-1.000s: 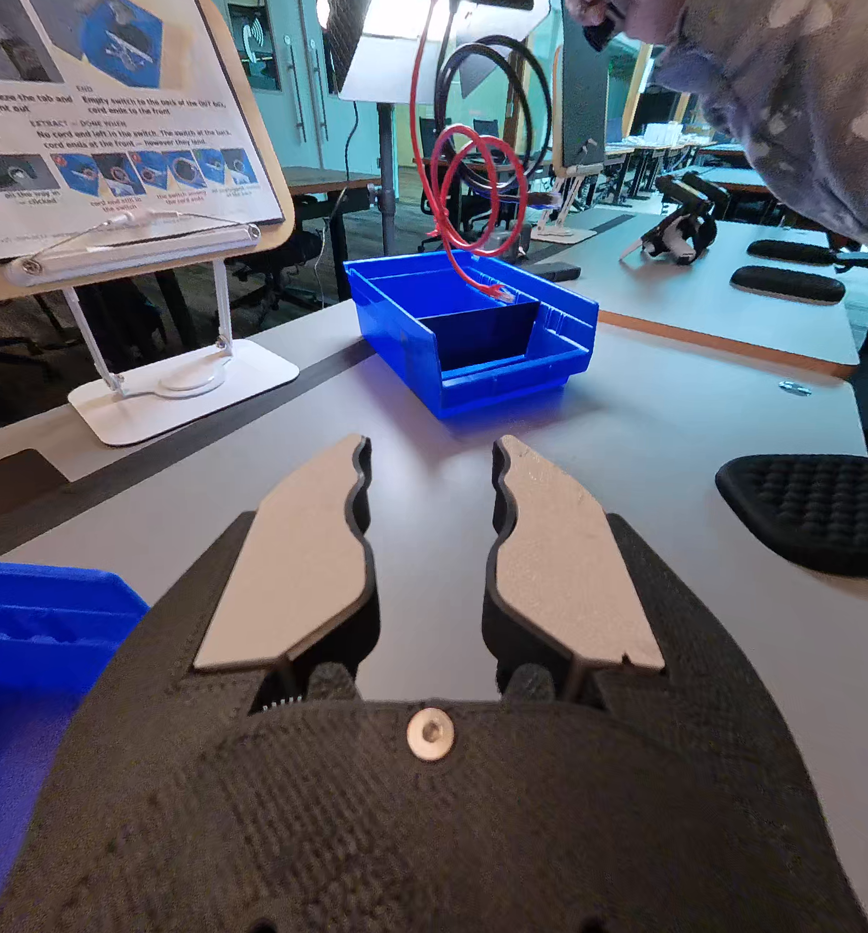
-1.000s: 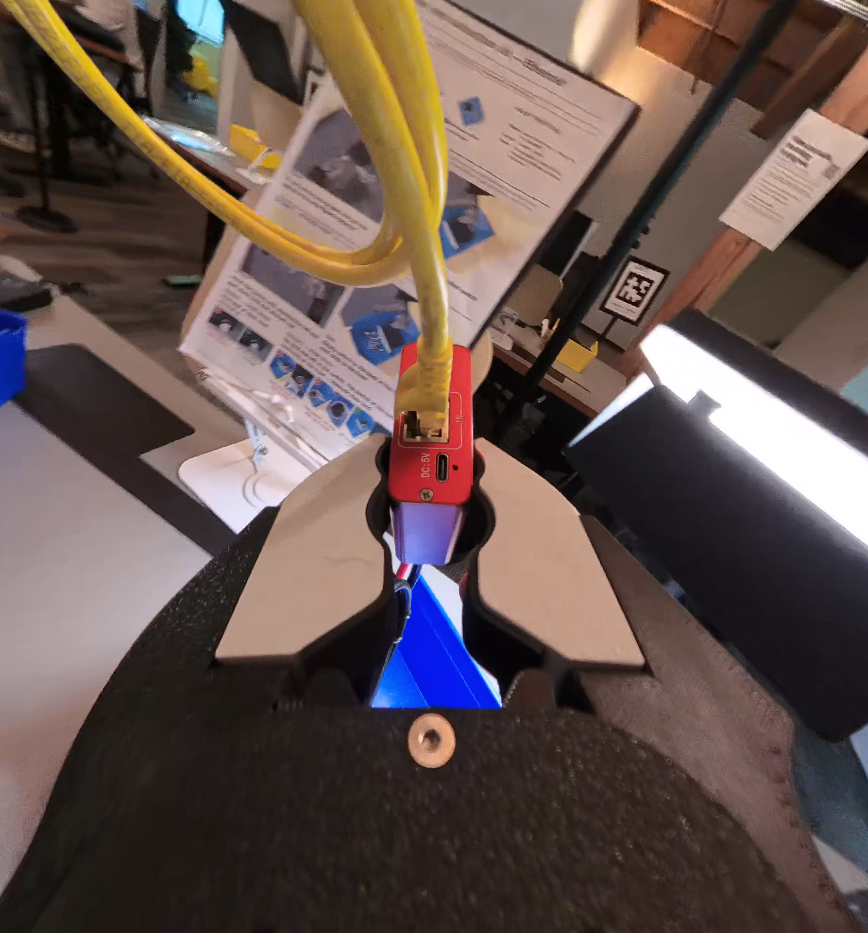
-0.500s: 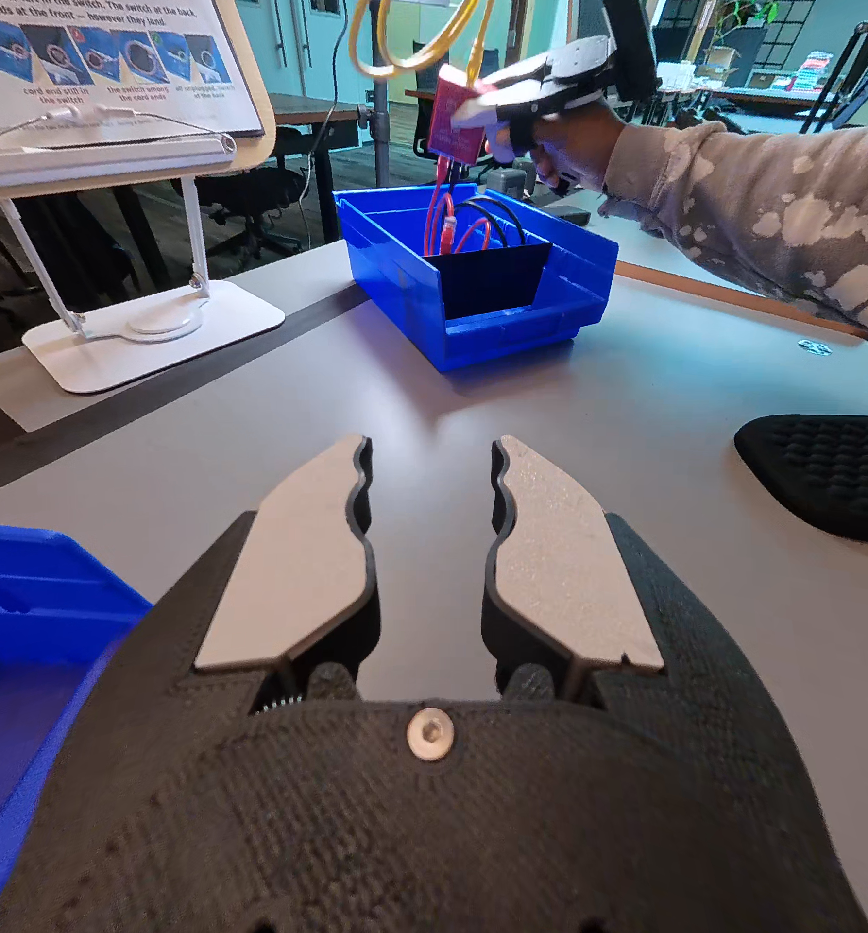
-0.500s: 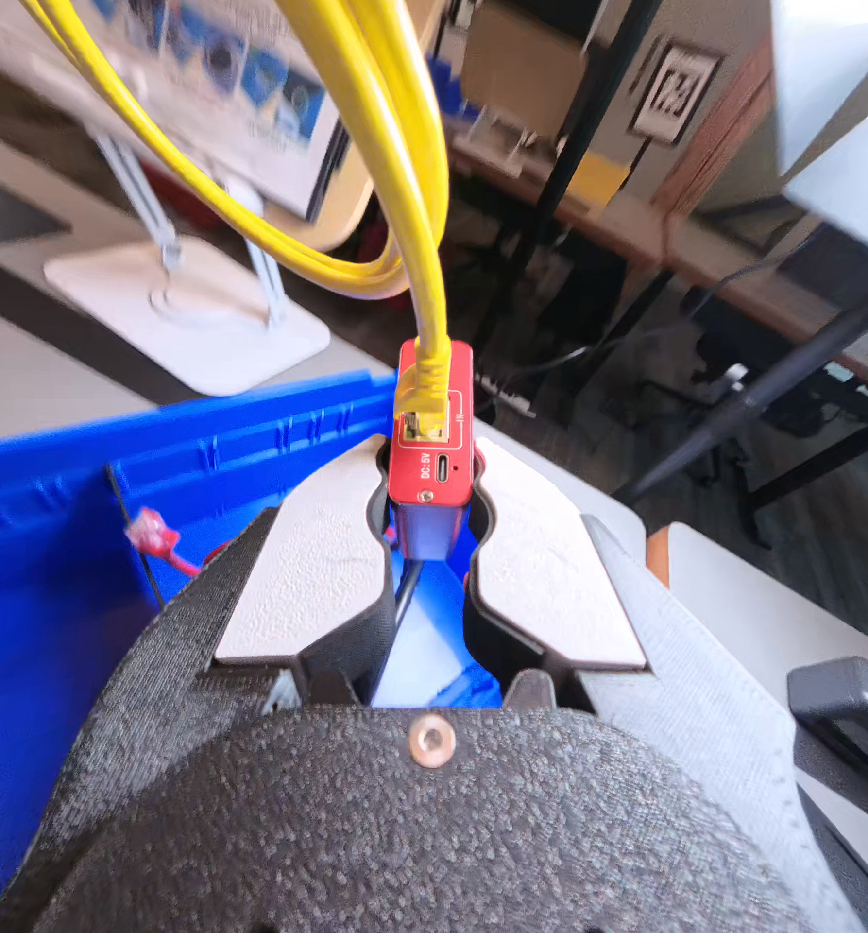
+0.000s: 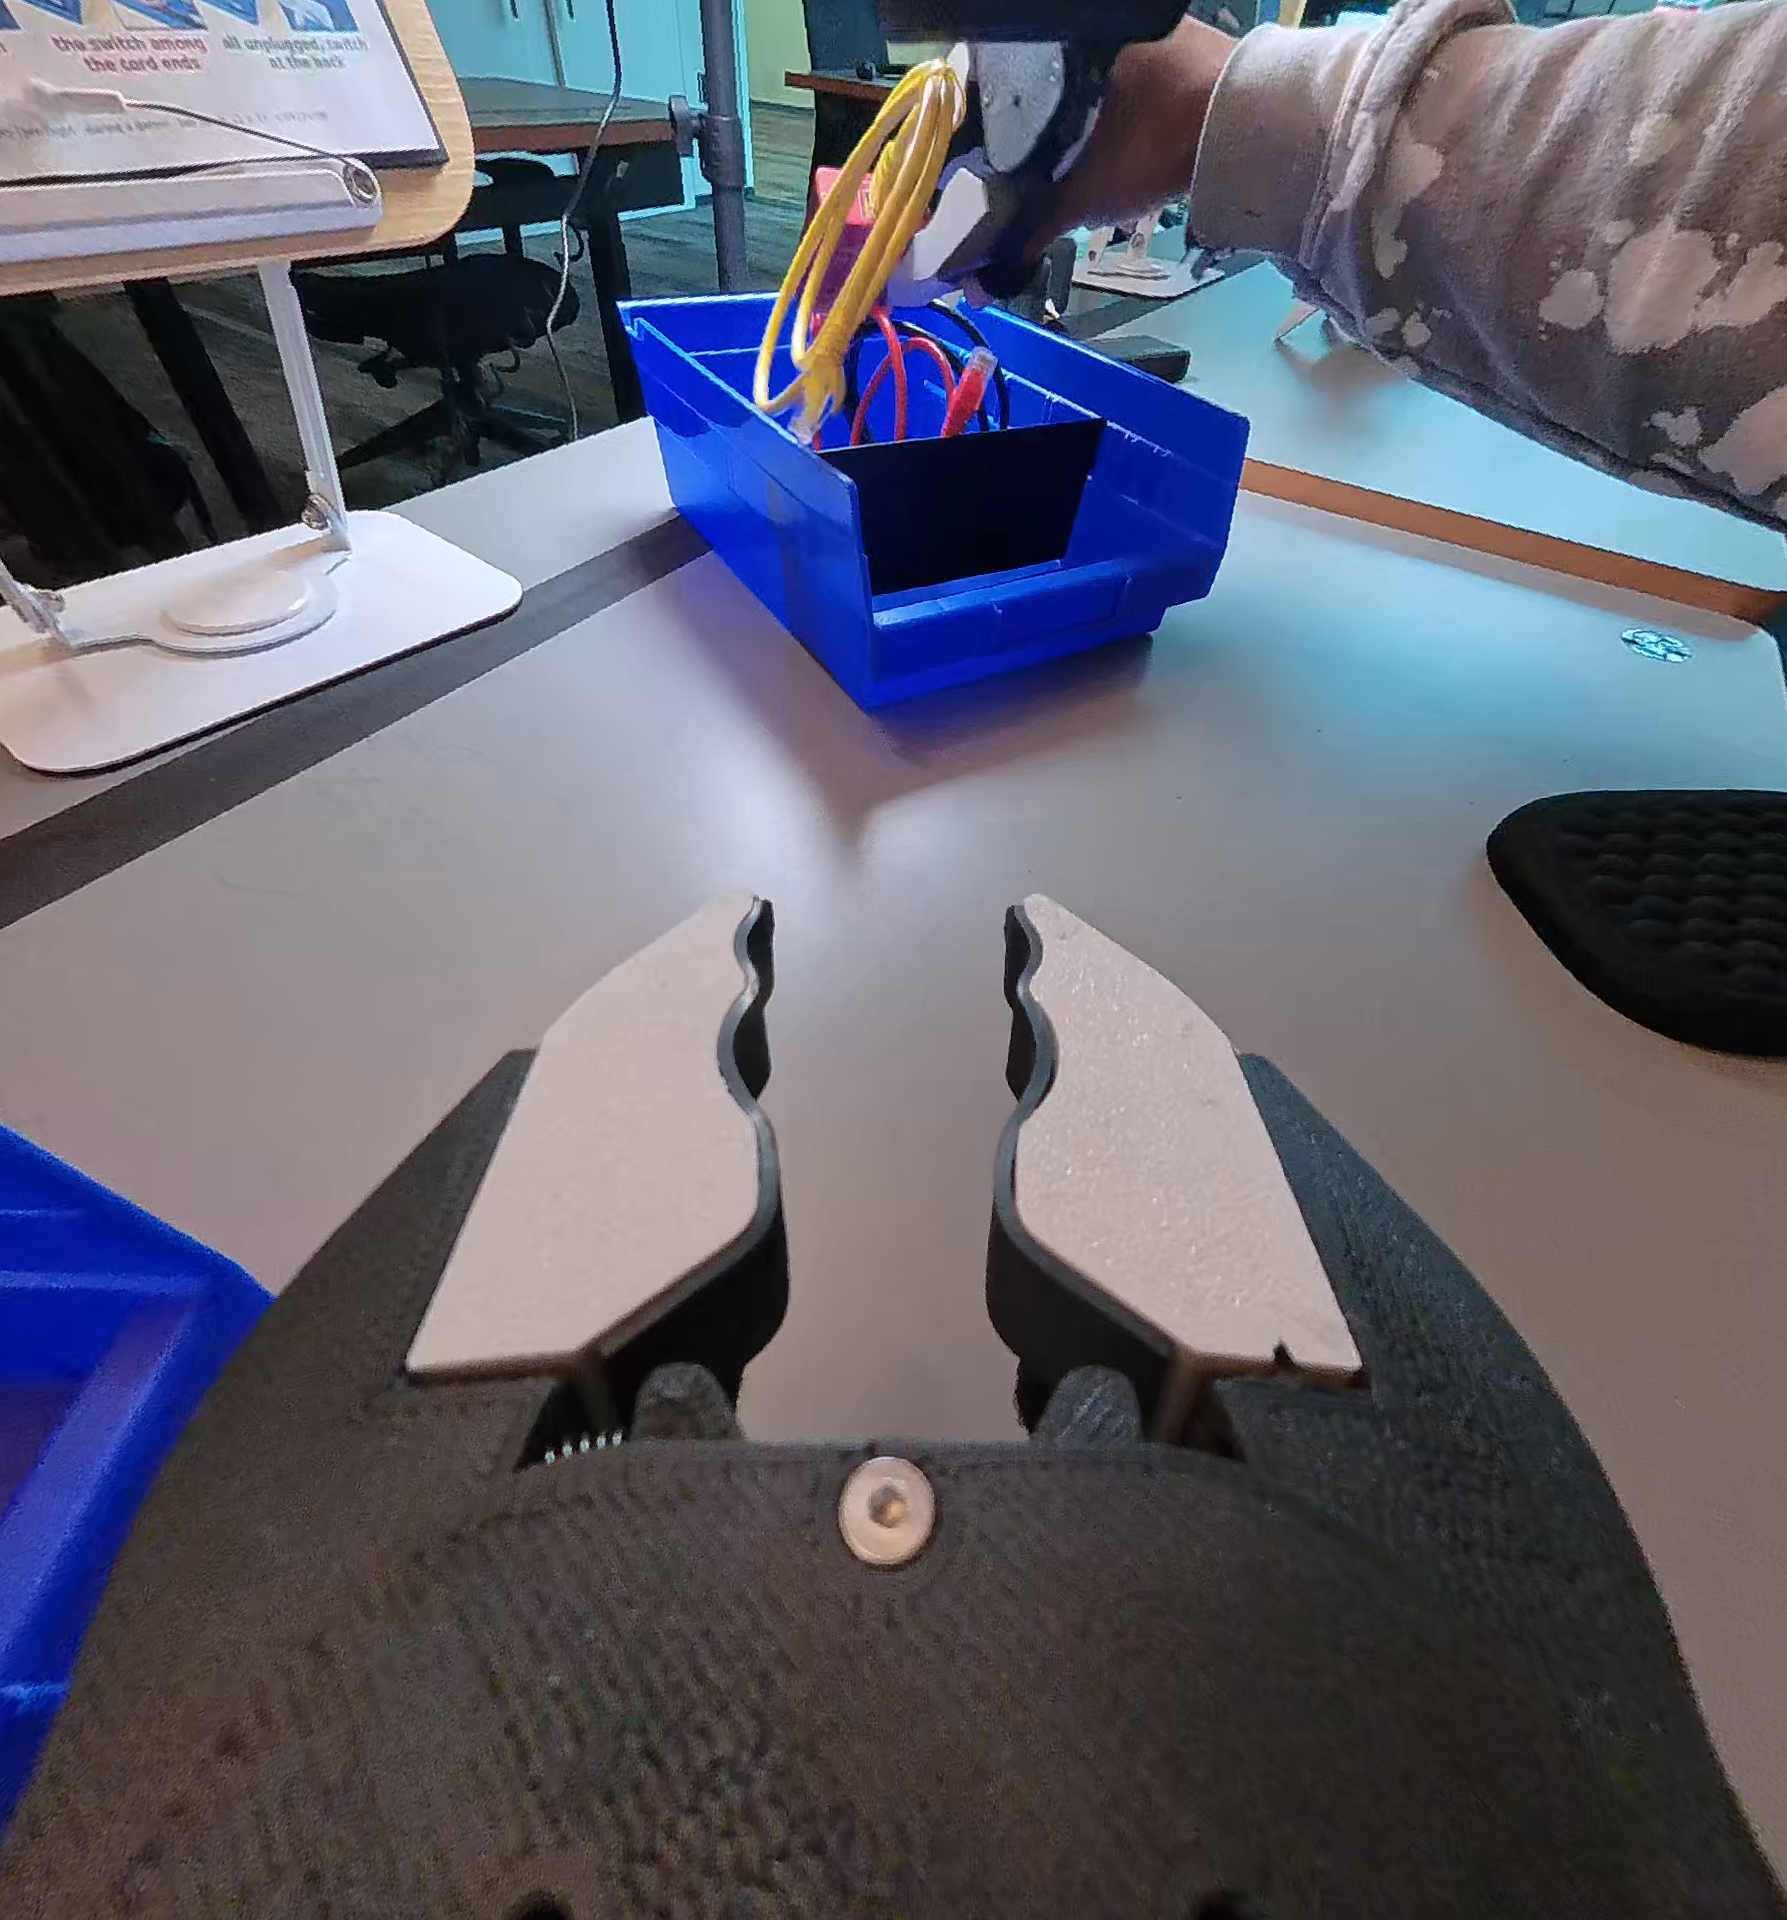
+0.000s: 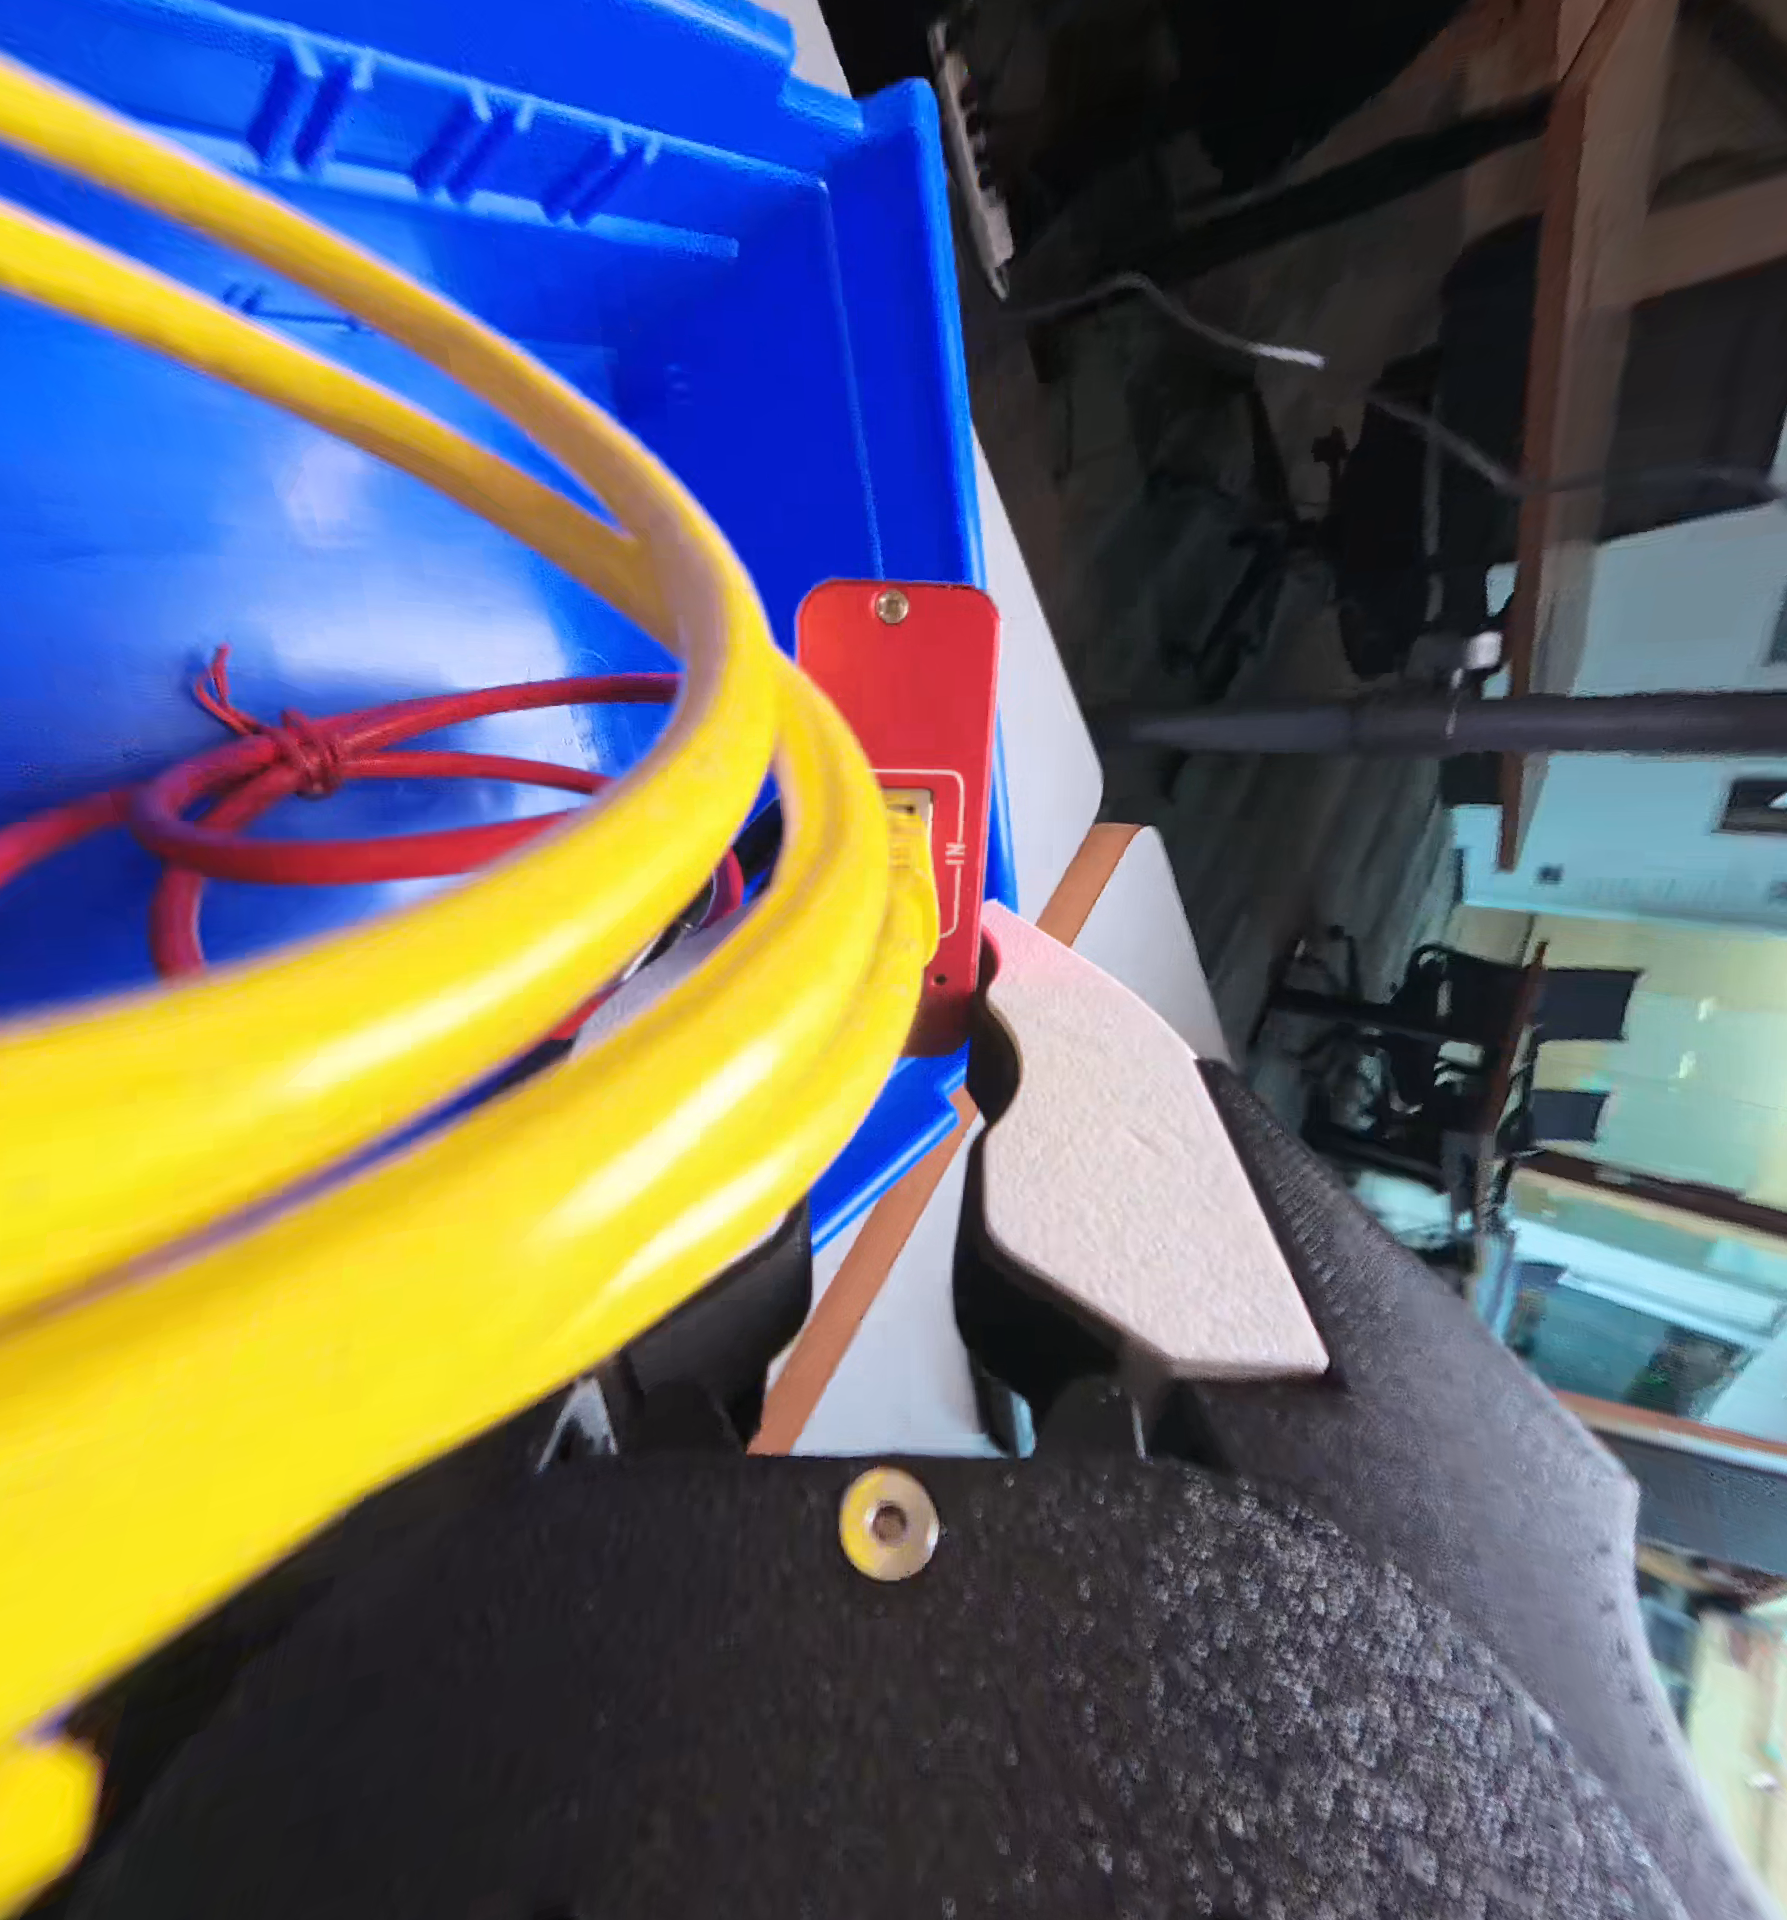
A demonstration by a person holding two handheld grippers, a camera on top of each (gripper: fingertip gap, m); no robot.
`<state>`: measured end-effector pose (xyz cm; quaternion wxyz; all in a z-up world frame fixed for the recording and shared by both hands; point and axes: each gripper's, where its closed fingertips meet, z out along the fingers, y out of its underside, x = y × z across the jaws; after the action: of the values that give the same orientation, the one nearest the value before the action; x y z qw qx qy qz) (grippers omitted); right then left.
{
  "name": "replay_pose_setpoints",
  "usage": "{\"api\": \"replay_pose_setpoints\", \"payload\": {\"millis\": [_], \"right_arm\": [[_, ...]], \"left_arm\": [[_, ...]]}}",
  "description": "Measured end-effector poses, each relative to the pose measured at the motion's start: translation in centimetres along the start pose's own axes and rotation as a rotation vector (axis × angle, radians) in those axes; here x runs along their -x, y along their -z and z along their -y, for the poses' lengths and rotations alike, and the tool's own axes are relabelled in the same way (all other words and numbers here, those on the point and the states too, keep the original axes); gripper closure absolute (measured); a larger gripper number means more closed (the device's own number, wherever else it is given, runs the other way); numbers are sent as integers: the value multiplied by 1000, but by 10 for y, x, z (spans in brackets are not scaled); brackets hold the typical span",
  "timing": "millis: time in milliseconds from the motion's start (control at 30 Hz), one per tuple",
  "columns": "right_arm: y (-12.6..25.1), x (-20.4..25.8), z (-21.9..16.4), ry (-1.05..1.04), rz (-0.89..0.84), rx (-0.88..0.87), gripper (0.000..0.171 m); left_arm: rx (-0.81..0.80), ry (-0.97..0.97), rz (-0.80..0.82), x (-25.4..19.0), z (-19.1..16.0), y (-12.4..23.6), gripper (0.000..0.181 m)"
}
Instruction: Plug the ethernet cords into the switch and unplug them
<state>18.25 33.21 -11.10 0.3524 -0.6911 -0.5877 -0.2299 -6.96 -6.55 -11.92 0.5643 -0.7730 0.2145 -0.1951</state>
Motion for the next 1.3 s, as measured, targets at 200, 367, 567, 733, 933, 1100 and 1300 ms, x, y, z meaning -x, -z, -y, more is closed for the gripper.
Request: {"api": "replay_pose_setpoints", "payload": {"millis": [200,367,567,733,933,1100,1300], "right_arm": [[-17,-5,10,-151,103,87,143],[-23,-4,34,-65,135,12,143],[-13,24,43,56,155,-32,139],[11,40,41,10,215,-90,131],[81,33,51,-196,229,-324,118],[140,100,54,-145,344,-430,115],[118,199,28,93,437,-210,102]], "left_arm": [[29,12,-21,-3,-8,-5,139],[49,8,-25,-3,-14,-7,140],[69,20,-35,0,-21,-9,140],[69,19,-36,0,-20,-8,140],[43,1,50,17,-10,4,138],[36,-42,225,54,2,36,135],[355,-79,485,122,-32,95,126]]}}
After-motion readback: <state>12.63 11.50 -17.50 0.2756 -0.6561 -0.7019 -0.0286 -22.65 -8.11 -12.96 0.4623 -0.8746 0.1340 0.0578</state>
